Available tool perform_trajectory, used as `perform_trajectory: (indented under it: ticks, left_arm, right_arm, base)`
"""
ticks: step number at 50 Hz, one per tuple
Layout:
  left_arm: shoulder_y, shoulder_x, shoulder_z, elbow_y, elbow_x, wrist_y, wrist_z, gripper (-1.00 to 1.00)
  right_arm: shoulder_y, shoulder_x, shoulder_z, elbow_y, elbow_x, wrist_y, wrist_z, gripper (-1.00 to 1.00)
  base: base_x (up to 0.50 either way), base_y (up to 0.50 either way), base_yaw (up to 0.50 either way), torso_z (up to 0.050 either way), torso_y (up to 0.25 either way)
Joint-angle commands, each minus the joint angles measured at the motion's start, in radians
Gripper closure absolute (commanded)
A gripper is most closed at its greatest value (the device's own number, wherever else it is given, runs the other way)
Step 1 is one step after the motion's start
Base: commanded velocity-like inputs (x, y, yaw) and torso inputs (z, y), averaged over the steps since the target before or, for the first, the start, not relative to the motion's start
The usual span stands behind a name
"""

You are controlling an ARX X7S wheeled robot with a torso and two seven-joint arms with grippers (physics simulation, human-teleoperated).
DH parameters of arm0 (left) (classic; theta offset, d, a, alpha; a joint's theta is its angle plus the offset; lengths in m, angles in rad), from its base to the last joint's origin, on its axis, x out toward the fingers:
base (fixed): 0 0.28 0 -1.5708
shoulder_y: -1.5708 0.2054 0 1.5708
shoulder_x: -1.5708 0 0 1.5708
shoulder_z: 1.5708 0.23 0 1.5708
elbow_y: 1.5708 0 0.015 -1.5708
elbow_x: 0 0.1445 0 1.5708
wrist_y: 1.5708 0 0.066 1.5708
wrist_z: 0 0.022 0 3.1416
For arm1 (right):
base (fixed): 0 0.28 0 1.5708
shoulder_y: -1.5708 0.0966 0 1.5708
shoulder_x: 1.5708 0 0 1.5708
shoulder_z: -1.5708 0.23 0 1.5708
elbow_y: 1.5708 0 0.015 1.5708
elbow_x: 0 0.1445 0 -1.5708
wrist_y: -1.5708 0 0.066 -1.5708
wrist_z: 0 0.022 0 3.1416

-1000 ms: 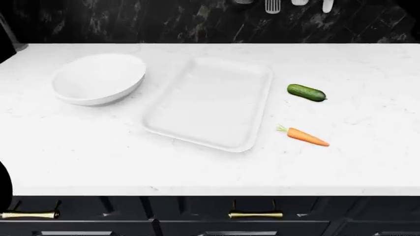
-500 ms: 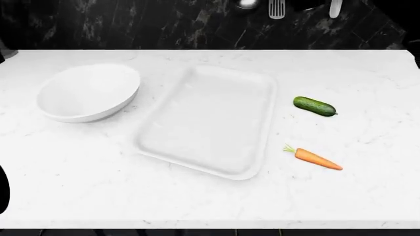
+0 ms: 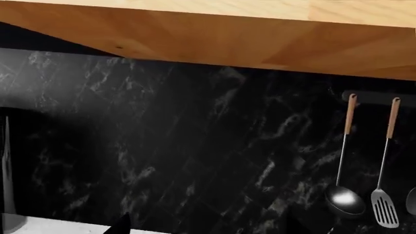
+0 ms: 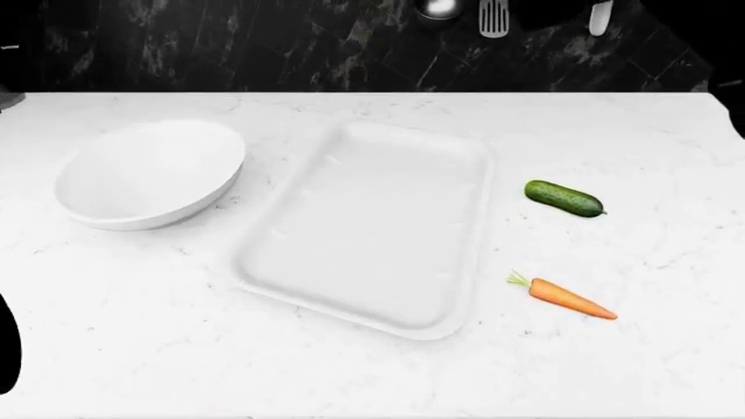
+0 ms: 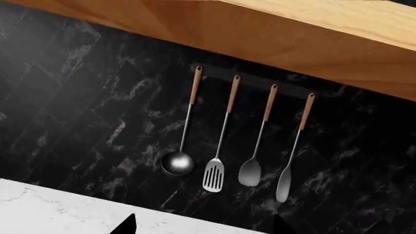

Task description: Place the two vegetables and bowl onto the tray for setting up a vegetable dip station.

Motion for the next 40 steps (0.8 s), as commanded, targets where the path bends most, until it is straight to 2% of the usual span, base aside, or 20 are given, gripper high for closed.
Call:
perform_trajectory:
  ticks: [1,7,9,12,17,23,30,32,34,37,39,40]
  left_arm:
    - [0.048,0.024,0.002,-0.075,0.004,0.016,-0.029,-1.00]
    - [0.083,0.059,-0.026,-0.170,-0.004,0.030,-0.107,-1.00]
    - [0.098,0.072,-0.055,-0.215,-0.023,0.025,-0.189,-1.00]
    - [0.100,0.070,-0.052,-0.226,-0.025,0.016,-0.211,-1.00]
    - [0.143,0.088,-0.102,-0.274,-0.099,-0.012,-0.317,-1.00]
    - [0.150,0.069,-0.101,-0.279,-0.111,-0.033,-0.376,-1.00]
    - [0.132,0.035,-0.150,-0.326,-0.242,-0.113,-0.576,-1.00]
    - [0.139,0.011,-0.141,-0.341,-0.257,-0.101,-0.581,-1.00]
    - [0.143,-0.056,-0.048,-0.344,-0.318,-0.024,-0.581,-1.00]
    - [0.088,-0.294,0.383,-0.262,-0.612,0.345,-0.581,-1.00]
    - [0.037,-0.408,0.607,-0.190,-0.762,0.497,-0.581,-1.00]
    - [0.027,-0.437,0.649,-0.155,-0.791,0.537,-0.580,-1.00]
  right_arm:
    - [-0.014,0.014,-0.010,0.005,0.016,-0.012,0.014,-1.00]
    - [-0.016,0.019,-0.014,0.005,0.021,-0.019,0.018,-1.00]
    - [-0.018,0.023,-0.016,0.005,0.021,-0.020,0.018,-1.00]
    - [-0.013,0.026,-0.017,0.006,0.031,-0.022,0.026,-1.00]
    - [-0.014,0.034,-0.017,0.008,0.033,-0.028,0.029,-1.00]
    - [-0.006,0.043,-0.019,0.011,0.045,-0.032,0.042,-1.00]
    - [-0.015,0.044,-0.028,0.012,0.039,-0.039,0.032,-1.00]
    - [-0.021,0.046,-0.030,0.009,0.034,-0.042,0.027,-1.00]
    - [-0.027,0.048,-0.031,0.007,0.030,-0.046,0.023,-1.00]
    - [-0.037,0.049,-0.035,0.007,0.023,-0.051,0.017,-1.00]
    - [-0.044,0.048,-0.038,0.005,0.013,-0.055,0.006,-1.00]
    - [-0.042,0.048,-0.039,0.007,0.019,-0.055,0.012,-1.00]
  base:
    - [0.00,0.00,0.00,0.000,0.000]
    - [0.00,0.00,0.00,0.000,0.000]
    - [0.00,0.00,0.00,0.000,0.000]
    - [0.00,0.00,0.00,0.000,0.000]
    - [0.00,0.00,0.00,0.000,0.000]
    - [0.00,0.00,0.00,0.000,0.000]
    - [0.00,0.00,0.00,0.000,0.000]
    - [0.00,0.00,0.00,0.000,0.000]
    - [0.00,0.00,0.00,0.000,0.000]
    - [0.00,0.00,0.00,0.000,0.000]
    - [0.00,0.00,0.00,0.000,0.005]
    - [0.00,0.00,0.00,0.000,0.000]
